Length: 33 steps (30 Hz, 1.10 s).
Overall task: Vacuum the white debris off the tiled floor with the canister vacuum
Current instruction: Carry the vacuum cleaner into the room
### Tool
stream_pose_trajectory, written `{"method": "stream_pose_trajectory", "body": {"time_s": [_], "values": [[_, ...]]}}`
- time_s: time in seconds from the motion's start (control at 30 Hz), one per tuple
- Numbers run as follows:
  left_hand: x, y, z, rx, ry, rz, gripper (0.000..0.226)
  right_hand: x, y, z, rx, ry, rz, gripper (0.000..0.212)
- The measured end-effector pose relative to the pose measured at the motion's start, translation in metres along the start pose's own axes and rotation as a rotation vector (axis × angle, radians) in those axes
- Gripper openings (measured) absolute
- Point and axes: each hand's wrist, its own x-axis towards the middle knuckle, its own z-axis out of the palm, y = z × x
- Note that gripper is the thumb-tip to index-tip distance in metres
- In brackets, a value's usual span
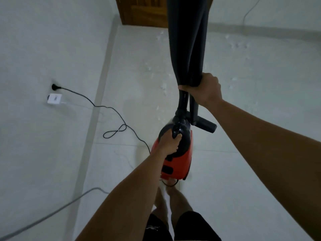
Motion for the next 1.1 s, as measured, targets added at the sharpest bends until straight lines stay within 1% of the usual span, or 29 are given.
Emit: {"method": "stream_pose_trajectory", "body": {"time_s": [0.17, 0.27, 0.37, 0.53, 0.67, 0.83, 0.93, 1.1], "values": [[-0.032, -0.082, -0.001, 0.051, 0.015, -0.105, 0.014, -0.043, 0.029, 0.069, 0.009, -0.112, 0.031, 0.057], [-0.053, -0.114, -0.016, 0.071, 0.062, -0.185, 0.017, -0.065, 0.029, 0.100, 0.026, -0.176, 0.029, 0.058], [-0.074, -0.136, -0.033, 0.111, 0.109, -0.241, 0.024, -0.084, 0.020, 0.121, 0.062, -0.231, 0.002, 0.059], [-0.083, -0.151, -0.041, 0.169, 0.192, -0.252, 0.038, -0.094, 0.012, 0.131, 0.113, -0.262, -0.017, 0.057], [-0.073, -0.149, -0.011, 0.172, 0.203, -0.194, 0.037, -0.091, 0.036, 0.127, 0.120, -0.264, -0.002, 0.056], [-0.032, -0.153, 0.051, 0.210, 0.171, -0.141, 0.037, -0.070, 0.094, 0.126, 0.054, -0.228, 0.026, 0.059], [0.002, -0.169, 0.086, 0.213, 0.120, -0.134, 0.041, -0.054, 0.136, 0.138, -0.005, -0.187, 0.056, 0.059], [0.064, -0.208, 0.136, 0.199, 0.053, -0.153, 0.043, -0.027, 0.201, 0.175, -0.066, -0.181, 0.078, 0.060]]}}
